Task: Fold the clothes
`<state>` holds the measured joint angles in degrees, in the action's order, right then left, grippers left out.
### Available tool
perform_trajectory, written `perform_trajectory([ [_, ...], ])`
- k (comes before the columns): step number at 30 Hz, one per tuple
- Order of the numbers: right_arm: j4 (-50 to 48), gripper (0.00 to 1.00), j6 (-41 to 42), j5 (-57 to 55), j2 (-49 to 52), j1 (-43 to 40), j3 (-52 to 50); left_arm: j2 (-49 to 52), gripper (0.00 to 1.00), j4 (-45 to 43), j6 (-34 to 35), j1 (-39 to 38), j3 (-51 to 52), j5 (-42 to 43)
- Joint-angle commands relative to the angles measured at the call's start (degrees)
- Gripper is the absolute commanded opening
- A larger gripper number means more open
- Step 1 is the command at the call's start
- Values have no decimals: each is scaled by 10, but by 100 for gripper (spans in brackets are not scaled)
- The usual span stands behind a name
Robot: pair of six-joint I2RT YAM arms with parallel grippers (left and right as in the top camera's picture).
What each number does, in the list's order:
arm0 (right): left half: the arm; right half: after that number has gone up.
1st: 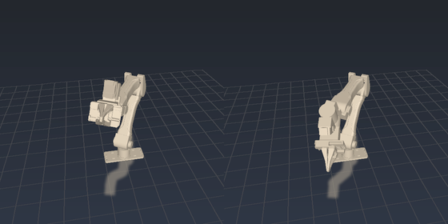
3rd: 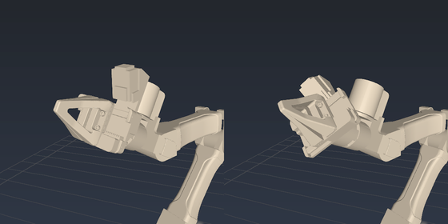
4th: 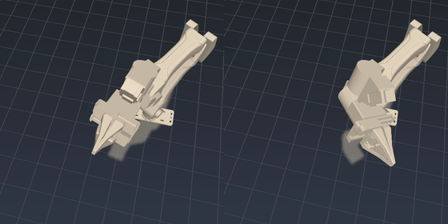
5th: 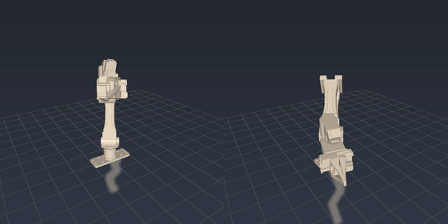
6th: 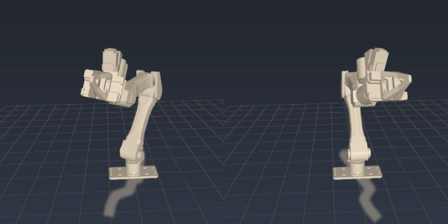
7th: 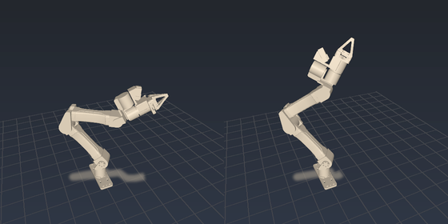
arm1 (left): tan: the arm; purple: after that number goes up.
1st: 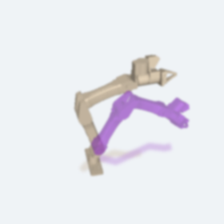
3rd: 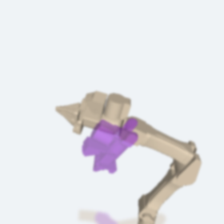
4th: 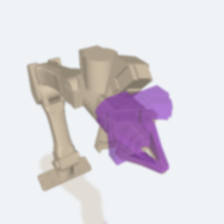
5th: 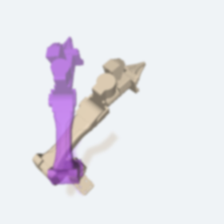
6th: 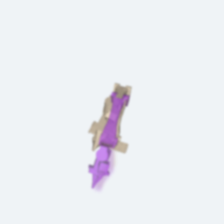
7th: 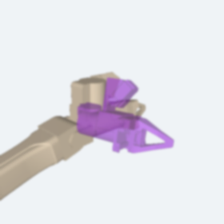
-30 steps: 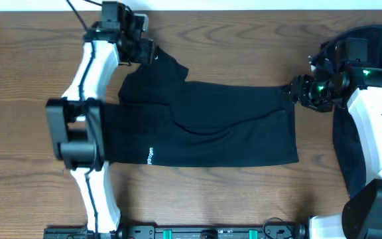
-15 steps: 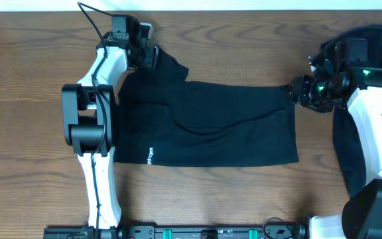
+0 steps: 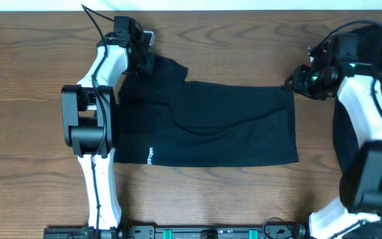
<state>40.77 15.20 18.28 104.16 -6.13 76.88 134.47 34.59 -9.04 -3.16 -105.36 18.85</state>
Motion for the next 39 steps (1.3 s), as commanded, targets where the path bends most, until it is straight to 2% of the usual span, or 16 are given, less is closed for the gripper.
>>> perform_trajectory([
  [1,-28,36,10,-9,51,-15,7,-64,6,22,-4,2,-3,-6],
  [4,-65,47,8,-9,79,-21,7,-94,6,44,-4,2,-3,-6],
  [8,-106,54,8,-9,104,-28,7,-117,6,64,-4,2,-3,-5],
  [10,-121,56,8,-9,114,-29,7,-121,6,74,-4,2,-3,-5],
  [15,-131,54,9,-5,143,-26,7,-121,6,94,-4,2,-3,-5],
  [22,-126,40,-1,-4,168,-18,7,-122,6,106,-4,2,-3,-5],
  [23,-125,32,-3,-1,168,-17,7,-124,6,108,-4,2,-3,-5],
  [29,-121,1,-41,68,167,-17,7,-140,6,124,-4,2,-3,-40],
  [35,-103,1,-52,69,140,-21,7,-178,6,161,-4,2,-3,-116],
  [39,-89,1,-76,88,97,-23,7,-213,6,191,-4,2,-3,-136],
])
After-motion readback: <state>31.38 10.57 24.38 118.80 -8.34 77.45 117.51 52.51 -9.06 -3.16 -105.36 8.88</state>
